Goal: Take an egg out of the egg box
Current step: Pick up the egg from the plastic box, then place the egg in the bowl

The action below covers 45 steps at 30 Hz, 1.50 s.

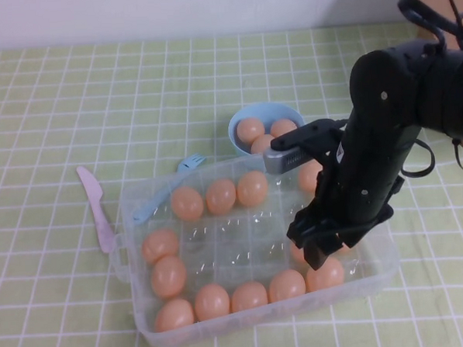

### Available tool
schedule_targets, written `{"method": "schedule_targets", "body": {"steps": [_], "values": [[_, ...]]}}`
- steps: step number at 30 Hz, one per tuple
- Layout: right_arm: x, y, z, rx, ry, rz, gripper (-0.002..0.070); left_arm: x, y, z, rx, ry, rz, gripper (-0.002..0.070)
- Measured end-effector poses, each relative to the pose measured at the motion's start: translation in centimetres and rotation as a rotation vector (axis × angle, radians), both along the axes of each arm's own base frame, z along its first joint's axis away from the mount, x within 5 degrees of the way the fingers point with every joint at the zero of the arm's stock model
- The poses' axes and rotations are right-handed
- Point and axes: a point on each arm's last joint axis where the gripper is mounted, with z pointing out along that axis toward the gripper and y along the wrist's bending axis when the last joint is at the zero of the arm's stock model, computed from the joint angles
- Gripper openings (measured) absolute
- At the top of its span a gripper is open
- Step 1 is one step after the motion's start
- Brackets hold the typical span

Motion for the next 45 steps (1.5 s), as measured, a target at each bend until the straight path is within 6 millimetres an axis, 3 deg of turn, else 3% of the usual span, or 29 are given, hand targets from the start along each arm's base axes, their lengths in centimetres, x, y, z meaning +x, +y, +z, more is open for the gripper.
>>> {"method": "schedule_targets", "body": {"steps": [13,35,40,45], "values": [[0.9,0.6,-3.1,-0.051,0.064,-0.017,0.0447,0.0,0.0,0.0,0.000,0.000,0.000,-0.0003],[1.8,1.3,-6.3,-0.068,0.108,-0.029,0.0431,0.0,0.0,0.0,0.000,0.000,0.000,-0.0003],[2.2,1.6,-5.4,-0.062,0.110,-0.024,0.0369,0.0,0.0,0.0,0.000,0.000,0.000,-0.0003],[3.8,2.8,-1.7,0.006,0.016,-0.017,0.0369,0.0,0.0,0.0,0.000,0.000,0.000,-0.0003]]}}
